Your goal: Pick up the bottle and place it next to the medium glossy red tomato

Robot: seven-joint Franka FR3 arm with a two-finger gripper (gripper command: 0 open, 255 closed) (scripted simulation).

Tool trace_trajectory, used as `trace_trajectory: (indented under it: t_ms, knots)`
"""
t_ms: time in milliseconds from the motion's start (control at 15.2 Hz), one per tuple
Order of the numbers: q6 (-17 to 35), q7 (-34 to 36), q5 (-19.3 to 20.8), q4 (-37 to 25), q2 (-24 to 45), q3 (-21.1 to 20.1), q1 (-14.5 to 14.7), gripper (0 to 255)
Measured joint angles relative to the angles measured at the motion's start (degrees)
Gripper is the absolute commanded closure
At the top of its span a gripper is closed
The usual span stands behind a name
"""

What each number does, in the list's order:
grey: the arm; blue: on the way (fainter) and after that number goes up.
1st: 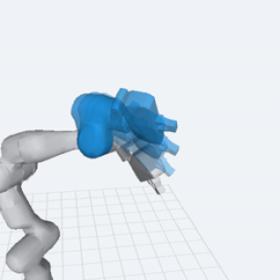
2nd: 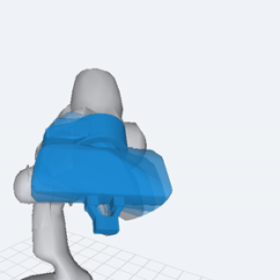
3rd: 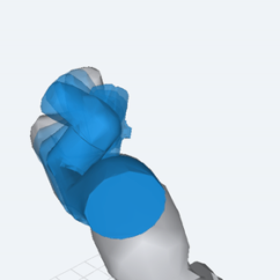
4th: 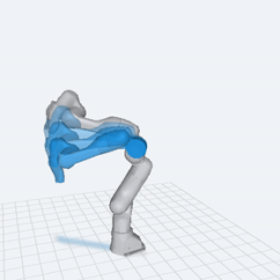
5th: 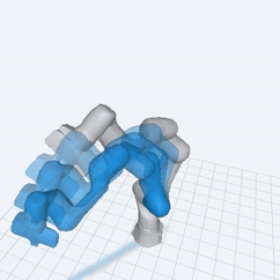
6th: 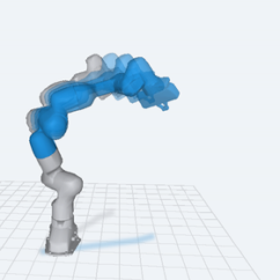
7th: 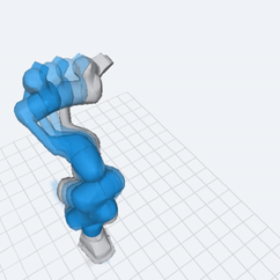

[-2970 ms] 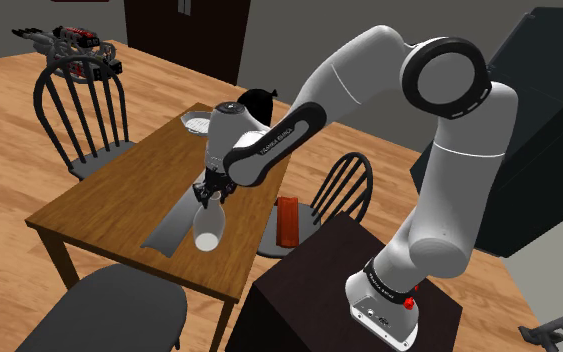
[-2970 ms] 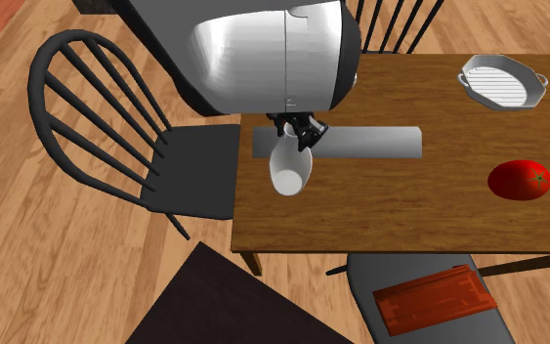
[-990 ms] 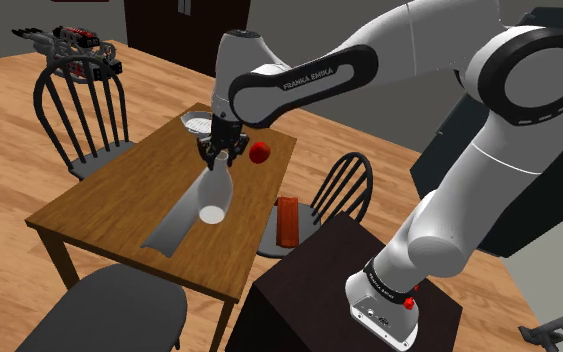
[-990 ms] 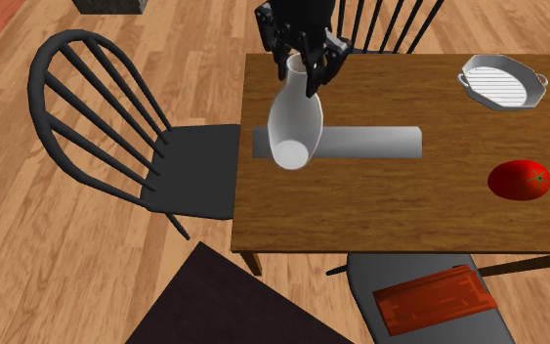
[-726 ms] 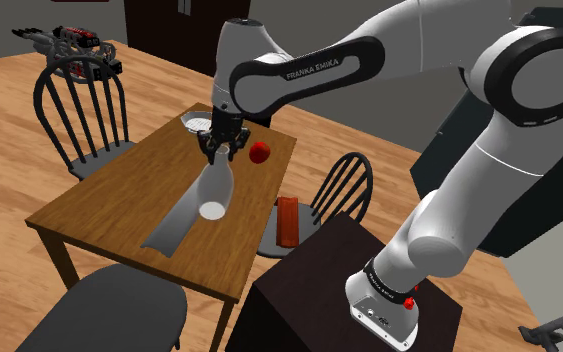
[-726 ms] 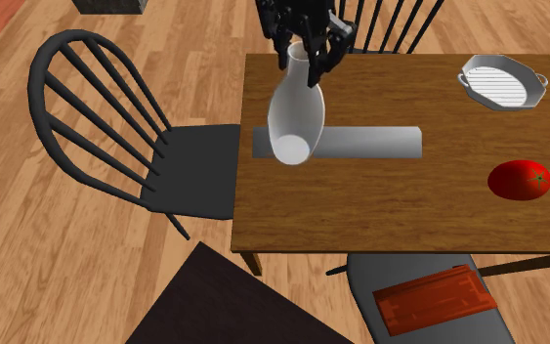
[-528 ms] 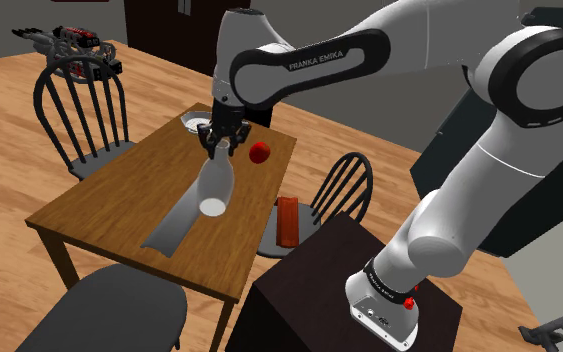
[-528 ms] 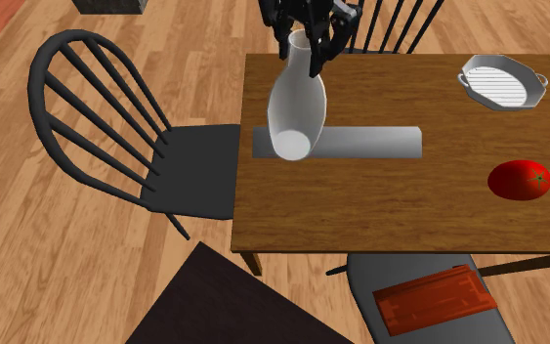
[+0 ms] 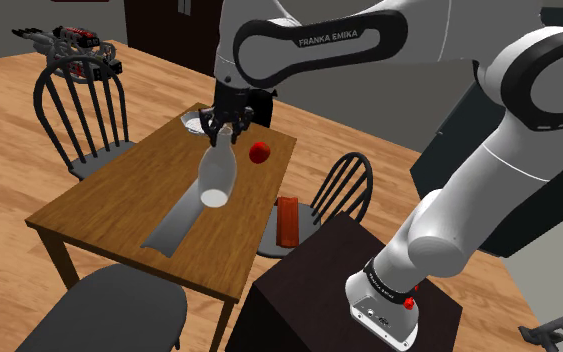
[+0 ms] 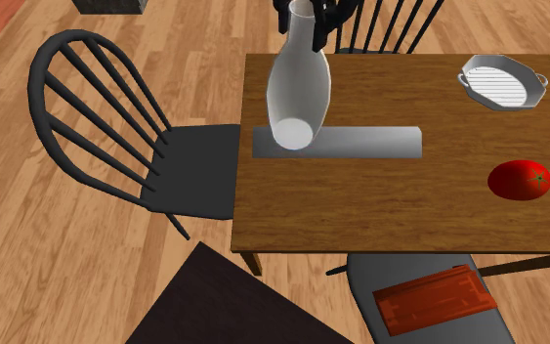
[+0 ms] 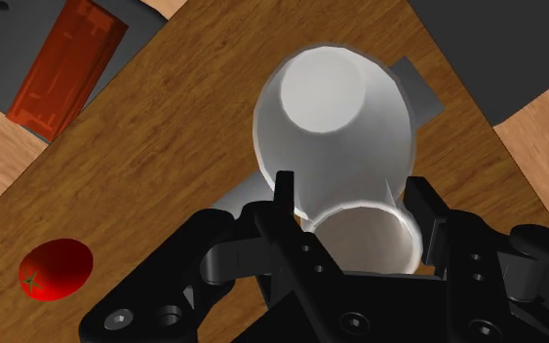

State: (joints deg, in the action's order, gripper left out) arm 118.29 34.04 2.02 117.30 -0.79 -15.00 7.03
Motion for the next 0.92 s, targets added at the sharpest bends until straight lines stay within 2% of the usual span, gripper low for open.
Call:
trace_trajectory:
  t_ms: [924]
  knots:
    - [-10.4,-0.8,-0.6,-8.8,-1.7,0.2,-0.1,255]
